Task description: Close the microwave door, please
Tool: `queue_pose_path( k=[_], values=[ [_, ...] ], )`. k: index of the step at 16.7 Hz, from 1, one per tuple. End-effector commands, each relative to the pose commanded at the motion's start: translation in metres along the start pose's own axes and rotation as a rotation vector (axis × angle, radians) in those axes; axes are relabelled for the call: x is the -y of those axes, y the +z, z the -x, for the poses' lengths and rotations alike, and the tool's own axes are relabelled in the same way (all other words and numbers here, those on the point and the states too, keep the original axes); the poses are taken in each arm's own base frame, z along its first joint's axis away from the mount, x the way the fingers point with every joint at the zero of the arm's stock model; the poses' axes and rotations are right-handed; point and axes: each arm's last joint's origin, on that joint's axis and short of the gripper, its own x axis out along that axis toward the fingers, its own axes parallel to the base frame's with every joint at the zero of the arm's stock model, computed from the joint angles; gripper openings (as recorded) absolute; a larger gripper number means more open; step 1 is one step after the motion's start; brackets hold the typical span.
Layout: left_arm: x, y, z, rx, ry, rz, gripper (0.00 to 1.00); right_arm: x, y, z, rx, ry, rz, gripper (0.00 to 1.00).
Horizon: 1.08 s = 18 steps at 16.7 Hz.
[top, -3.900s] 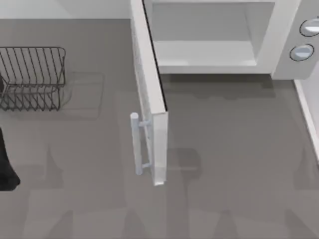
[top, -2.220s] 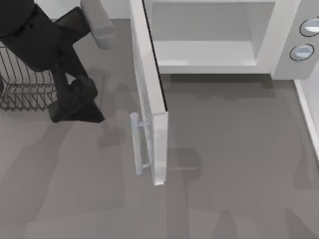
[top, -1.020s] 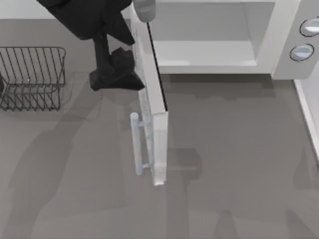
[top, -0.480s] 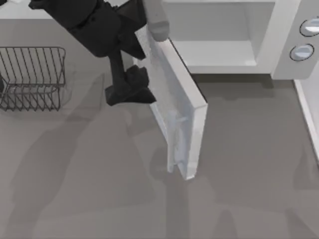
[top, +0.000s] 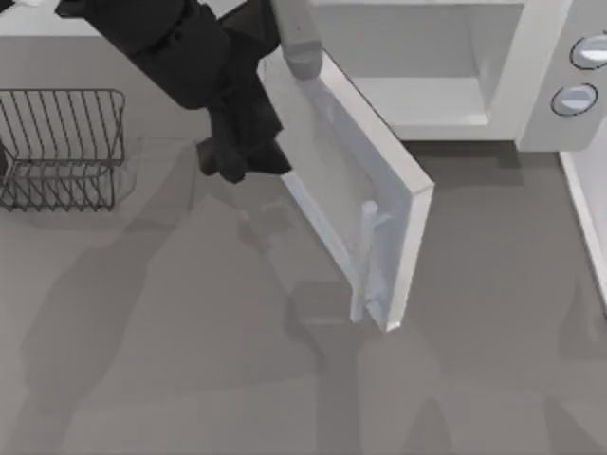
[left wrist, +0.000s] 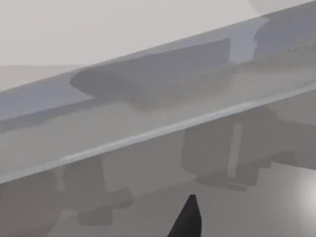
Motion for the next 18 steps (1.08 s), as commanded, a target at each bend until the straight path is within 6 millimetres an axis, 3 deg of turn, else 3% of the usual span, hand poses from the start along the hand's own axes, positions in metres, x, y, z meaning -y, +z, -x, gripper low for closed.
queue_pose_path(
  k=[4,5,14,18],
  values=[
    [0.000,0.000,0.000,0.000,0.000,0.000,0.02,0.000,0.000,0.000,0.000,0.000,0.000,1.00],
    [0.000,0.000,0.000,0.000,0.000,0.000,0.00,0.000,0.000,0.000,0.000,0.000,0.000,1.00],
    [0.000,0.000,0.000,0.000,0.002,0.002,0.00,0.000,0.000,0.000,0.000,0.000,0.000,1.00],
    [0.001,0.012,-0.009,-0.006,-0.003,0.010,0.00,0.000,0.000,0.000,0.000,0.000,0.000,1.00]
  ],
)
